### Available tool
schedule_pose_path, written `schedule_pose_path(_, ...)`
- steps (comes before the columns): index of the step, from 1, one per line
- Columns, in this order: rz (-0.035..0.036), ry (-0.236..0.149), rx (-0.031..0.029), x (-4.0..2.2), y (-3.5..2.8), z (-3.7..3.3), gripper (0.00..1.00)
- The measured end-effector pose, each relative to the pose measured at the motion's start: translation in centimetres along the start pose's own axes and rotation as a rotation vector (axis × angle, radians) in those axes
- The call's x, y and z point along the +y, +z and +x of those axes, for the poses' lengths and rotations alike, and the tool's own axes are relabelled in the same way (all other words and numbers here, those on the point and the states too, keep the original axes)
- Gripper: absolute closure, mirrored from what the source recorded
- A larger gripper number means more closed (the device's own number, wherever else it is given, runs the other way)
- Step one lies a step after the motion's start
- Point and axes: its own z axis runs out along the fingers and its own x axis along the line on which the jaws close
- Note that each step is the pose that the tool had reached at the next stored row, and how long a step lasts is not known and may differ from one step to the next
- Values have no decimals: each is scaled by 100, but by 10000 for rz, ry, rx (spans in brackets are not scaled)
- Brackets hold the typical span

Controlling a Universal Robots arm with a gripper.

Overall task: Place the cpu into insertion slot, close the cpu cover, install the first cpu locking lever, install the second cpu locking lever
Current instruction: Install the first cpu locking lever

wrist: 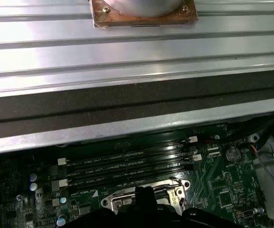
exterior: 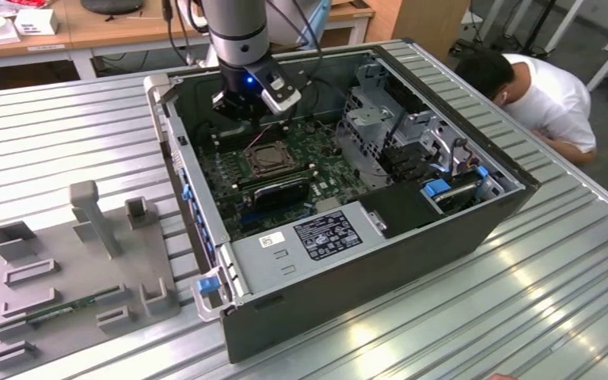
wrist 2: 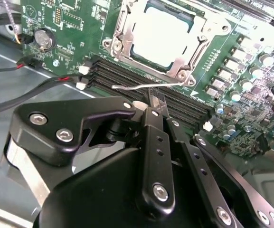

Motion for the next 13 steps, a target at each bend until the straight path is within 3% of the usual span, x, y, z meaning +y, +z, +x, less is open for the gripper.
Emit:
schedule_pose_path(6, -35, 6, 6, -7, 17, 2, 89)
schedule_pose_path(7, -104, 18, 16, -8, 20, 2, 89)
schedule_pose_path(10, -452, 89, 67, -10, 30, 4, 89)
schedule_pose_path(13, -495, 99, 74, -21, 79, 12, 89)
